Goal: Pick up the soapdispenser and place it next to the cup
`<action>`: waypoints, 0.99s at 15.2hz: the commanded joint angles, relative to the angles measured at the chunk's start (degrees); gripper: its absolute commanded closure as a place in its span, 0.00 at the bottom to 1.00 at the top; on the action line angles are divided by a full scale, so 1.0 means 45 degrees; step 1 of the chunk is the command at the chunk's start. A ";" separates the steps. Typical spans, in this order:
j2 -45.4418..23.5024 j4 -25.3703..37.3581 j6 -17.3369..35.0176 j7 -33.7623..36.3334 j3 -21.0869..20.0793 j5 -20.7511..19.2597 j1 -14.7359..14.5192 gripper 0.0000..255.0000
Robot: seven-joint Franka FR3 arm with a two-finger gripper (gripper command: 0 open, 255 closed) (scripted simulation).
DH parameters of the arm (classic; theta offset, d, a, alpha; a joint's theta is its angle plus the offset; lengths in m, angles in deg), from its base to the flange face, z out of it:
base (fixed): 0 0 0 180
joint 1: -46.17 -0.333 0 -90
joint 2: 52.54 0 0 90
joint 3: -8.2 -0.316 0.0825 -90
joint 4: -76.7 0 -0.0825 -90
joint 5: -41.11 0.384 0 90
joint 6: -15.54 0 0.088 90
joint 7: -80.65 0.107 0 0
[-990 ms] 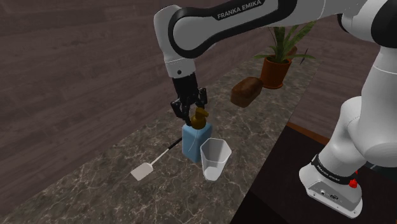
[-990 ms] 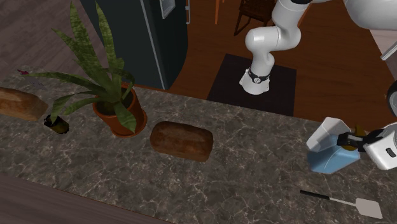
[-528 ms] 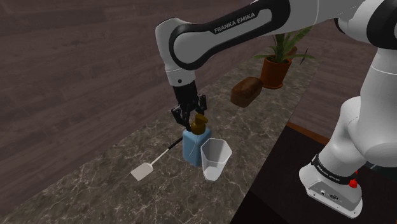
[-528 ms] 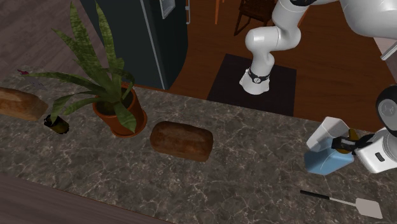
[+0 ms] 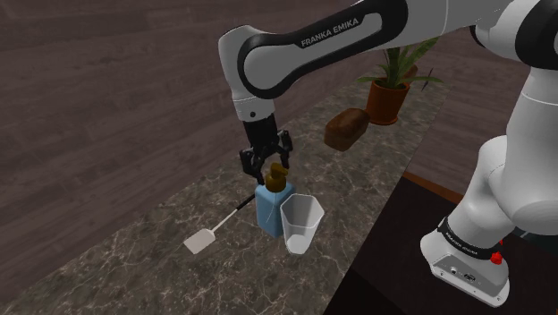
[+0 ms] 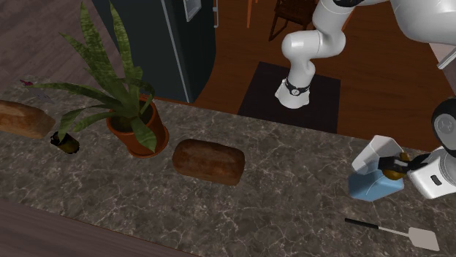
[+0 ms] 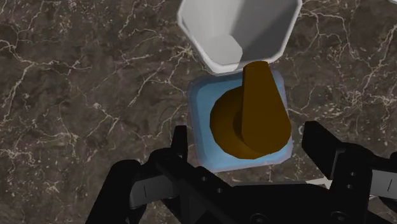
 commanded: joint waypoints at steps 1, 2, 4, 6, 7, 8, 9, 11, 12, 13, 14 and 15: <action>0.0000 0.0000 0.0000 0.0000 0.0000 0.0000 0.0000 0.00; 0.0000 0.0000 0.0000 0.0000 0.0000 0.0000 0.0000 0.00; -0.0050 0.0480 -0.0433 0.0022 0.0020 -0.0025 0.0030 0.00; -0.0208 0.1513 -0.1314 0.0071 0.0058 -0.0074 0.0085 0.00; -0.0292 0.1950 -0.1669 0.0092 0.0072 -0.0092 0.0106 0.00; -0.0292 0.1950 -0.1669 0.0092 0.0072 -0.0092 0.0106 0.00; -0.0291 0.1948 -0.1668 0.0092 0.0072 -0.0092 0.0106 0.00; -0.0292 0.1950 -0.1669 0.0092 0.0072 -0.0092 0.0106 0.00; -0.0292 0.1950 -0.1669 0.0092 0.0072 -0.0092 0.0106 0.00; -0.0292 0.1950 -0.1669 0.0092 0.0072 -0.0092 0.0106 0.00; -0.0292 0.1950 -0.1669 0.0092 0.0072 -0.0092 0.0106 0.00; -0.0292 0.1950 -0.1669 0.0092 0.0072 -0.0092 0.0106 0.00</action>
